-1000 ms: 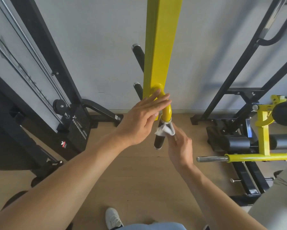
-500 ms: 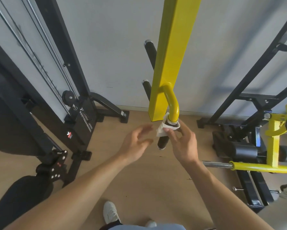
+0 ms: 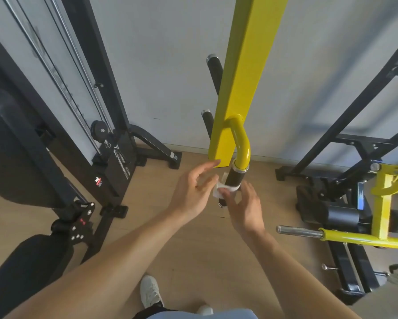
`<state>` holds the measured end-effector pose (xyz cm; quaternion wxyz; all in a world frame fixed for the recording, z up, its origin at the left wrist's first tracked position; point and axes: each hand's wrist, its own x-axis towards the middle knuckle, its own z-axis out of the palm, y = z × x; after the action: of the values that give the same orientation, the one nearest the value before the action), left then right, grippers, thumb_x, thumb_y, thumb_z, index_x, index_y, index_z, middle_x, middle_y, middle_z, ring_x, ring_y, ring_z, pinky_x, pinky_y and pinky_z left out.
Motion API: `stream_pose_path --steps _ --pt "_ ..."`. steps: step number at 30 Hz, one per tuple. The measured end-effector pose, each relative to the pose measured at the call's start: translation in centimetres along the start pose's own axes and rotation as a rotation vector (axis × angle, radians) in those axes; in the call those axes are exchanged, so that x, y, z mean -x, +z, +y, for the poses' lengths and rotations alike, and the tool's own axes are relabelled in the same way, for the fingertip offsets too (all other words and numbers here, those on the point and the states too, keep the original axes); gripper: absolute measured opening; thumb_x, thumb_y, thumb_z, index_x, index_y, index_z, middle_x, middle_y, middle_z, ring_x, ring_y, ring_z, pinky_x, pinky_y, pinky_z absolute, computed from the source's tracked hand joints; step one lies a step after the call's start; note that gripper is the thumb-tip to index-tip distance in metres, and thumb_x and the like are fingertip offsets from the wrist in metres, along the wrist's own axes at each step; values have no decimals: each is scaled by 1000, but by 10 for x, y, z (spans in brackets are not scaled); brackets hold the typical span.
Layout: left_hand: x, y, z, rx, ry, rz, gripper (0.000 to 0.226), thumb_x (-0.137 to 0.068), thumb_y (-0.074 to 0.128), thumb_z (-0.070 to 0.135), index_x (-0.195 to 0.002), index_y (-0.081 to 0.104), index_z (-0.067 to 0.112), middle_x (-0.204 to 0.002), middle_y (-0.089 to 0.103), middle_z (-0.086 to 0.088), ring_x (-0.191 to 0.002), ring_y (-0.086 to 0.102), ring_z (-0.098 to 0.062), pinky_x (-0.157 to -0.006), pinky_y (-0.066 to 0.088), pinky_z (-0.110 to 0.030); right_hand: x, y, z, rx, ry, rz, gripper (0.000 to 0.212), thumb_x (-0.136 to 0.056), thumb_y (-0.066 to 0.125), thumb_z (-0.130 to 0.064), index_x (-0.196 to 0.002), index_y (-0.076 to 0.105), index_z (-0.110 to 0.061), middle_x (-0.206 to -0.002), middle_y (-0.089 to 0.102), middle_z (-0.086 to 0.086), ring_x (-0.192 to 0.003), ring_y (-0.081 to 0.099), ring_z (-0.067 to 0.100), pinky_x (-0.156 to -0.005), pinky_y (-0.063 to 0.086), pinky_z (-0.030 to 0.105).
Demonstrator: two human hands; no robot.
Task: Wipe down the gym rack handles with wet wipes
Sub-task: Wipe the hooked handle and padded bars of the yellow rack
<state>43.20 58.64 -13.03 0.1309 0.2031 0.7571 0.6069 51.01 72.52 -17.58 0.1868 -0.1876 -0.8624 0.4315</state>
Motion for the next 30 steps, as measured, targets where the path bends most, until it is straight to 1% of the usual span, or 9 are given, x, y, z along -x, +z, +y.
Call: stream_pose_path --steps 2,5,8,12,16,22,26,29,30 --pt "2 4 10 -34 145 62 33 -93 62 28 -125 69 23 -127 70 11 -123 61 -6 -109 47 -42 5 7 8 45 50 -52 8 -90 64 -41 -92 58 -37 -84 59 -16 -85 59 13 -67 42 26" --pt "-2 1 35 -265 600 216 25 -95 64 6 -119 71 8 -126 70 -3 -122 63 -20 -103 50 -43 -4 -2 -11 -92 52 75 11 -91 66 -35 -83 58 -35 -80 64 -9 -80 59 15 -64 42 22" --pt "-29 -10 58 -524 838 75 40 -94 52 -11 -127 67 4 -142 60 -10 -140 49 -27 -116 40 -41 -14 -16 -39 -214 -47 261 5 -89 71 -33 -93 69 -30 -81 68 -7 -76 58 8 -65 43 15" --pt "-44 -19 67 -642 683 -84 66 -82 44 -22 -138 60 9 -151 53 -4 -147 40 -17 -123 24 -25 -8 5 -26 -2 41 349 27 -79 75 -41 -69 52 -31 -63 58 -6 -62 52 16 -56 41 30" --pt "-42 -15 63 -628 635 -130 72 -85 45 -21 -147 50 15 -158 43 3 -150 31 -9 -123 25 -23 0 24 0 38 270 282 31 -78 70 -47 -67 49 -28 -62 59 -7 -62 54 17 -52 37 27" --pt "-47 -13 62 -605 640 -127 70 -88 45 -20 -148 49 16 -159 41 3 -151 30 -9 -122 25 -22 -6 5 -18 -92 167 246 22 -83 71 -48 -83 65 -27 -72 66 -7 -72 62 16 -60 49 32" --pt "-45 -12 57 -550 658 -136 71 -87 43 -21 -149 48 13 -160 40 0 -152 29 -11 -123 28 -28 -15 -19 -50 -225 -16 336 15 -86 73 -38 -97 71 -28 -78 69 -6 -74 59 11 -66 46 19" --pt "-45 -13 54 -529 679 -166 71 -89 42 -21 -152 43 13 -163 36 1 -153 25 -12 -123 28 -32 -3 -13 -30 -117 75 215 8 -85 74 -35 -85 69 -30 -72 68 -9 -68 58 8 -57 43 19" --pt "-46 -15 53 -526 702 -179 69 -91 42 -20 -152 43 12 -163 36 0 -154 25 -13 -124 28 -34 5 -8 -19 -64 163 143 16 -85 73 -38 -76 65 -29 -65 65 -10 -61 54 8 -52 38 20"
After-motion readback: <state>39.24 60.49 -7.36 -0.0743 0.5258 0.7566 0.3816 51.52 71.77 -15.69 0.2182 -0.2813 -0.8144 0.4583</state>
